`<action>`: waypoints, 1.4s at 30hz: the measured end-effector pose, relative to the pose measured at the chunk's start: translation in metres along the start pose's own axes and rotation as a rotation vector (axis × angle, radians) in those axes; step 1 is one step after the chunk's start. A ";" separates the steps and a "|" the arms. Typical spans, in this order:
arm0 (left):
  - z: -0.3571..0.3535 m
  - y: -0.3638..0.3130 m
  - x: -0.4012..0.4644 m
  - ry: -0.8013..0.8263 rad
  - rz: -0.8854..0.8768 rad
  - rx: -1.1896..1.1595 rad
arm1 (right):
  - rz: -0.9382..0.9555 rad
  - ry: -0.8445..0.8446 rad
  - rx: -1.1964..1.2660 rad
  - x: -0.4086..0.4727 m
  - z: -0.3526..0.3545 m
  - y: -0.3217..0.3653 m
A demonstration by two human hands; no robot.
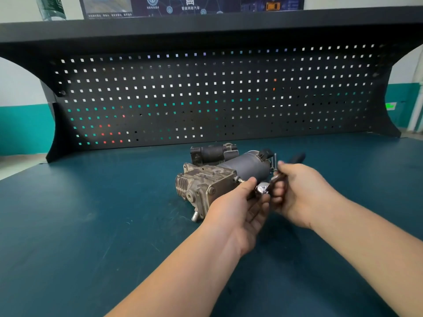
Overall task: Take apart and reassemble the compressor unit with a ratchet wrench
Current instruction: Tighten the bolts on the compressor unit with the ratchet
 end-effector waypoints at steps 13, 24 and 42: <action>-0.001 -0.002 -0.002 0.002 -0.005 0.019 | 0.598 -0.044 -0.443 -0.025 -0.014 0.056; -0.004 0.000 -0.003 0.025 0.003 0.034 | 0.681 0.015 -0.407 -0.028 -0.018 0.062; 0.009 -0.002 0.002 -0.081 -0.058 0.063 | -0.048 -0.048 -0.028 0.001 0.005 -0.011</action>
Point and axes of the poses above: each hand's wrist, its own x-axis towards the middle knuckle, its own z-axis out of the back of the hand, y = z × x, the point moved 10 cm from there along x, towards the middle knuckle
